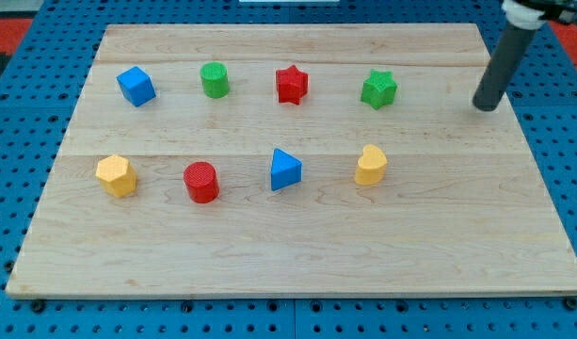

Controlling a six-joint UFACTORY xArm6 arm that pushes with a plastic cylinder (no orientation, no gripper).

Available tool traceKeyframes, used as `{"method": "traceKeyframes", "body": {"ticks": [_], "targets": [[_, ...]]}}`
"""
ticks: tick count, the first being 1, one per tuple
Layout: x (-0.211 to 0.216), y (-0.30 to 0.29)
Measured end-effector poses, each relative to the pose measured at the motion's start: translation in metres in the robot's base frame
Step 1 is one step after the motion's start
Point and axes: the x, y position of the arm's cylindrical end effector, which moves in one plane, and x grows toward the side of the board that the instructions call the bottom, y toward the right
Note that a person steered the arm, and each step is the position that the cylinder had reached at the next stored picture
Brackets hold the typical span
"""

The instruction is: Push the yellow heart below the green star

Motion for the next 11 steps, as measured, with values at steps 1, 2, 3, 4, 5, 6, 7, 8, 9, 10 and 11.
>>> {"method": "traceKeyframes", "body": {"ticks": [1, 2, 3, 4, 5, 6, 7, 8, 9, 10, 11], "targets": [[0.004, -0.056], [0.012, -0.126], [0.029, -0.179], [0.046, -0.182], [0.058, -0.131], [0.068, -0.116], [0.068, -0.162], [0.075, -0.216], [0.100, -0.224], [0.105, -0.172], [0.105, -0.149]]}}
